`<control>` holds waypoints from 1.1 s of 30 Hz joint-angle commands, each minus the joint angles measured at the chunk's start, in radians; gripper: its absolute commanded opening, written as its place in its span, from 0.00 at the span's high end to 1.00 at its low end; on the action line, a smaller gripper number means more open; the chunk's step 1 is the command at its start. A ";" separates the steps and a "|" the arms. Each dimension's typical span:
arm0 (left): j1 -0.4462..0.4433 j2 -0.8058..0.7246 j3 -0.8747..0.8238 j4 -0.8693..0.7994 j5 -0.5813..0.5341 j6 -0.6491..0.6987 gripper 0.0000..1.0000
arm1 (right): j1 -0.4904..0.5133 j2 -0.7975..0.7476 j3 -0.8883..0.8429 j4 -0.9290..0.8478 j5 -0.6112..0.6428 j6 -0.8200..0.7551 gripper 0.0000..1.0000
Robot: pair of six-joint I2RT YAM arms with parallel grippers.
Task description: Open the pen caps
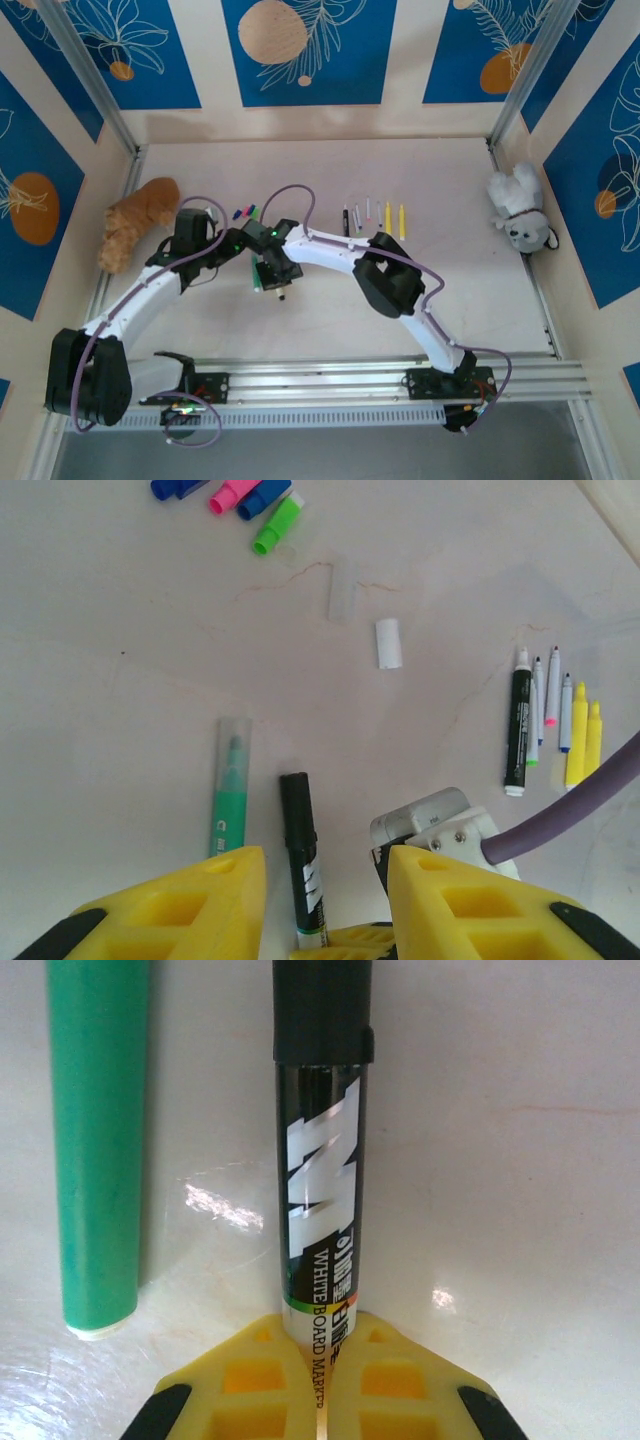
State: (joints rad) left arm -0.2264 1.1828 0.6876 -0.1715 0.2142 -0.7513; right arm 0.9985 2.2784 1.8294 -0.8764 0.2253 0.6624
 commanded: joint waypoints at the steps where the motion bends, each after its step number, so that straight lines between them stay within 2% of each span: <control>1: 0.002 0.026 0.006 0.026 0.030 0.001 0.63 | -0.011 -0.017 -0.132 0.025 0.007 -0.021 1.00; 8: -0.003 0.077 0.022 0.061 0.065 -0.010 0.64 | -0.044 -0.271 -0.326 0.146 -0.011 -0.076 1.00; 14: -0.067 0.117 0.078 0.064 0.070 -0.014 0.62 | -0.084 -0.440 -0.465 0.293 -0.152 -0.113 1.00; 19: -0.144 0.164 0.123 0.083 0.044 -0.032 0.60 | -0.105 -0.494 -0.506 0.341 -0.235 -0.116 1.00; 24: -0.222 0.232 0.180 0.101 0.008 -0.051 0.58 | -0.107 -0.523 -0.515 0.346 -0.246 -0.119 1.00; 33: -0.255 0.282 0.224 0.115 0.005 -0.057 0.58 | -0.113 -0.621 -0.578 0.391 -0.237 -0.107 1.00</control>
State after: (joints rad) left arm -0.4721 1.4620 0.8799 -0.0814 0.2352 -0.7990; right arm 0.8898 1.7069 1.2671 -0.5117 0.0116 0.5587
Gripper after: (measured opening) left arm 0.420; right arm 0.079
